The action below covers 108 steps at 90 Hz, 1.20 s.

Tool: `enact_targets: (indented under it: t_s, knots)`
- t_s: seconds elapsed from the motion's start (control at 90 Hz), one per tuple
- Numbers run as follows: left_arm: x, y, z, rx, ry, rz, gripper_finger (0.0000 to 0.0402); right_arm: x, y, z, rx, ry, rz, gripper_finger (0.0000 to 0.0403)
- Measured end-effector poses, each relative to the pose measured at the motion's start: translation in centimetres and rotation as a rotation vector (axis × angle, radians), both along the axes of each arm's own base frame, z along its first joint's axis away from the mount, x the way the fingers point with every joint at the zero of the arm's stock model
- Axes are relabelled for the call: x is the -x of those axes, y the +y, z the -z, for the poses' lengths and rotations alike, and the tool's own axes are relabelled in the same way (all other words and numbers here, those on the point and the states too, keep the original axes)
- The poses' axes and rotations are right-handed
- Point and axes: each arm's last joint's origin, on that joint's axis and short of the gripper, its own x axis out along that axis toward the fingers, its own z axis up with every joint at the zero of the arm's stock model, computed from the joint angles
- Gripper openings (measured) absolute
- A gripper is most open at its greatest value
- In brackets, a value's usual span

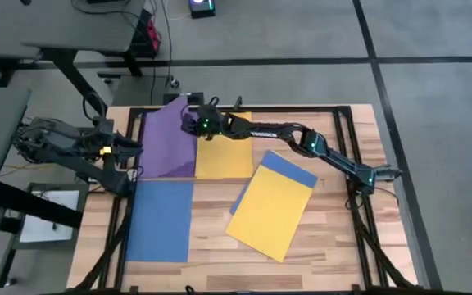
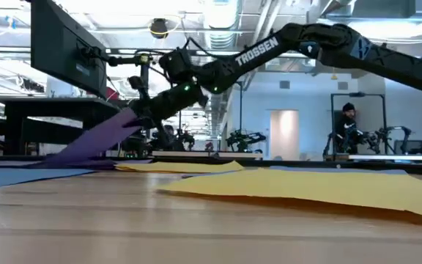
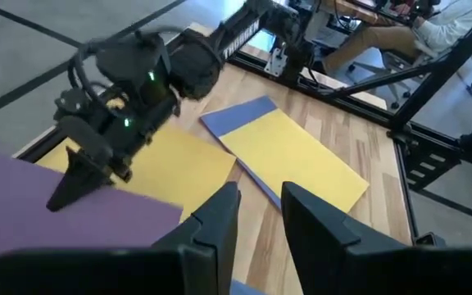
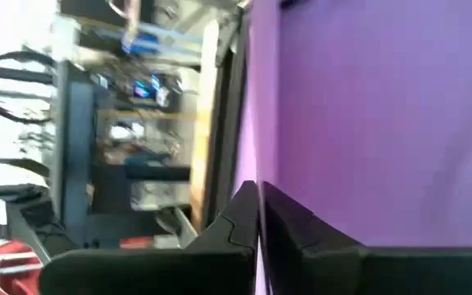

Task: Organize paper
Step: Stack the purple paper on top of the purple paper

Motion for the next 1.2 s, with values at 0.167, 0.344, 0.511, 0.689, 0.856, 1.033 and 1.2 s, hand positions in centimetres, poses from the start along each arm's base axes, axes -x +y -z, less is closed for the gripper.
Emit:
enact_targets:
  t_s: [0.167, 0.344, 0.511, 0.689, 0.856, 1.033, 1.2]
  knots:
    - [0.0, 0.0, 0.0, 0.013, -0.003, -0.007, 0.0082, -0.5, 1.1, 1.0, -0.051, -0.018, 0.034, 0.0000]
    - [0.0, 0.0, 0.0, 0.020, -0.005, -0.011, 0.0082, -0.9, 2.1, 1.9, -0.066, -0.003, 0.091, 0.0000]
    - [-0.1, 0.0, 0.0, 0.020, -0.004, -0.011, 0.0082, -1.0, 2.3, 1.5, -0.029, -0.025, 0.129, 0.0000]
    - [-0.1, 0.0, 0.0, 0.018, -0.003, -0.010, 0.0082, -1.2, 3.1, 1.6, -0.027, -0.021, 0.126, 0.0000]
    - [0.0, 0.0, 0.0, 0.010, -0.002, -0.007, 0.0082, -1.4, 3.9, 1.6, -0.029, -0.010, 0.118, 0.0000]
    - [0.0, 0.0, 0.0, 0.010, -0.002, -0.007, 0.0082, -1.2, 3.4, 1.6, -0.012, -0.006, 0.145, 0.0000]
    - [-0.1, 0.0, 0.0, 0.010, -0.002, -0.007, 0.0082, -1.2, 3.4, 1.6, 0.011, -0.003, 0.210, 0.0000]
